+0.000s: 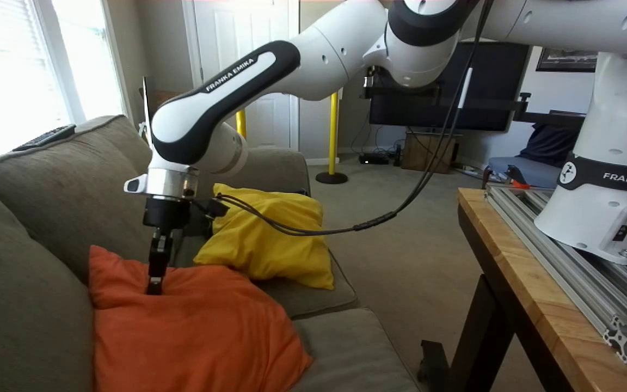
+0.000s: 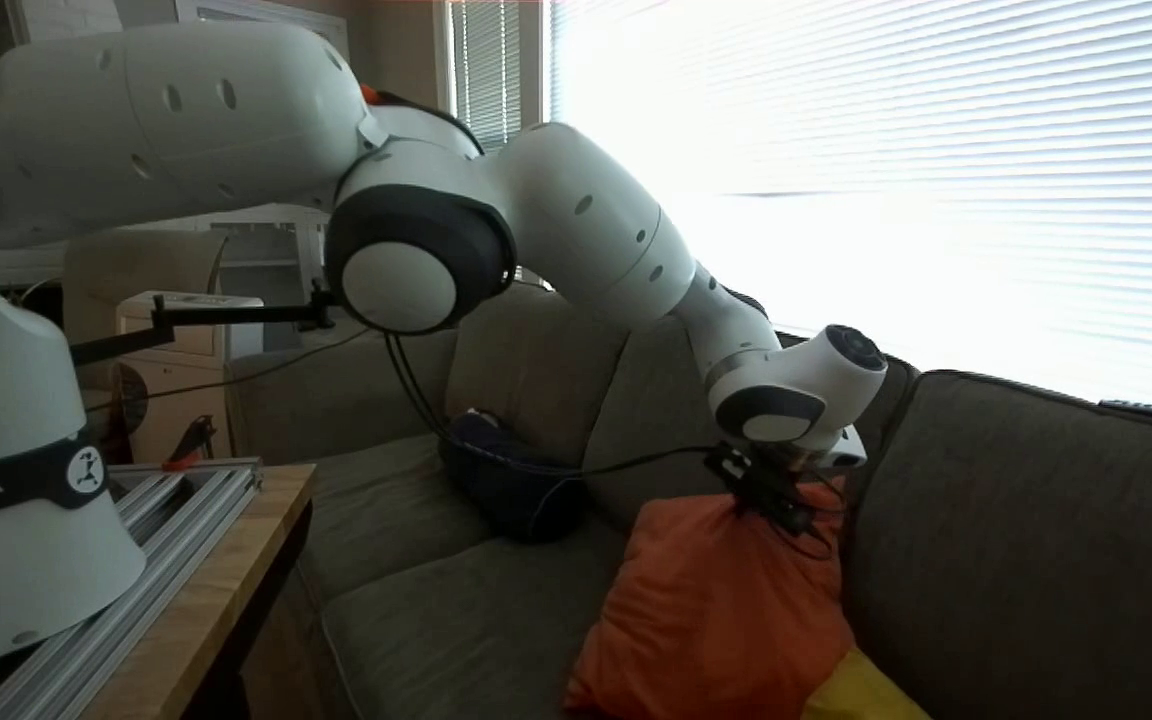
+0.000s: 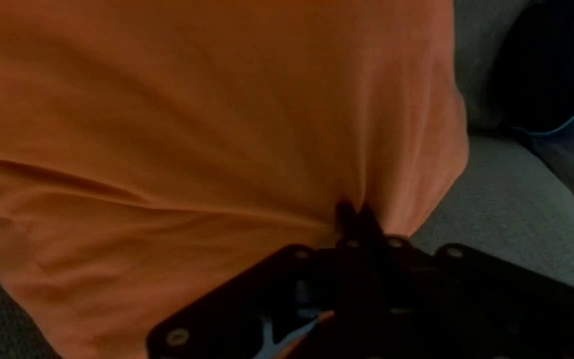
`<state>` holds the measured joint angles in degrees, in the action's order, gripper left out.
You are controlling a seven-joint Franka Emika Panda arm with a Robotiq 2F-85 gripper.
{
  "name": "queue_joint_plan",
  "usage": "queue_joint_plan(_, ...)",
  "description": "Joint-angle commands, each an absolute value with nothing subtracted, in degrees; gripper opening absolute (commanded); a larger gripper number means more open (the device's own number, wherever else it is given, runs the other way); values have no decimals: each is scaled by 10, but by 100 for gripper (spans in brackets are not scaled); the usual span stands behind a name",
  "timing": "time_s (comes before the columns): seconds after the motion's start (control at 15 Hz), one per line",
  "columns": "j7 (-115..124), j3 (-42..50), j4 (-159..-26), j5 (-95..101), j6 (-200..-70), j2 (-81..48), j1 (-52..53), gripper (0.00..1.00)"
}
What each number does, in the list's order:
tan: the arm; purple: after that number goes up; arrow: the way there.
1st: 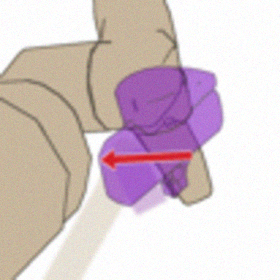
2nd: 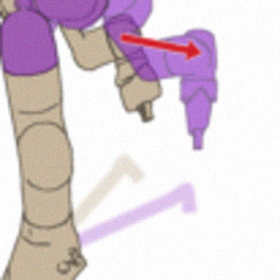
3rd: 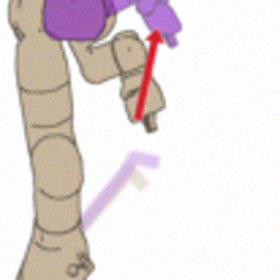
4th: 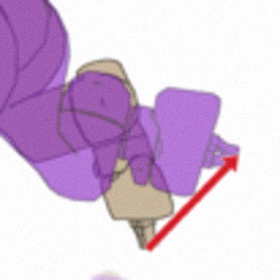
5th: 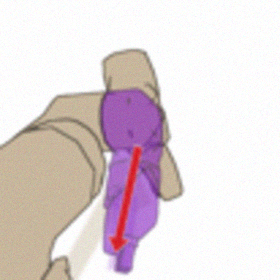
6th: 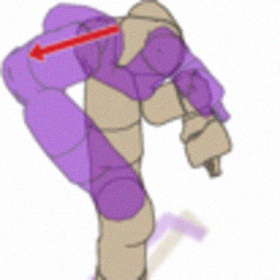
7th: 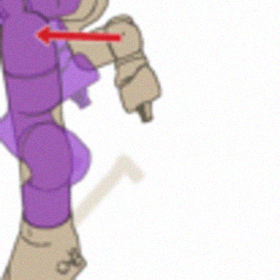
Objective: Move the yellow pillow to the right then move the orange one to the left.
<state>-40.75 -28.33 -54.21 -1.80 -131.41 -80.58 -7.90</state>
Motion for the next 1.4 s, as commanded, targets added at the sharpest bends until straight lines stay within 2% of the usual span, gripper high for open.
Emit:
queue_joint_plan(0.0, -414, -298, -602, -16, -1288, -754, -81, 0)
queue_joint_plan(0.8, -424, -429, -778, -49, -1301, -651, -152, 0)
queue_joint_plan(1.33, -440, -404, -882, -173, -1333, -568, -151, 0)
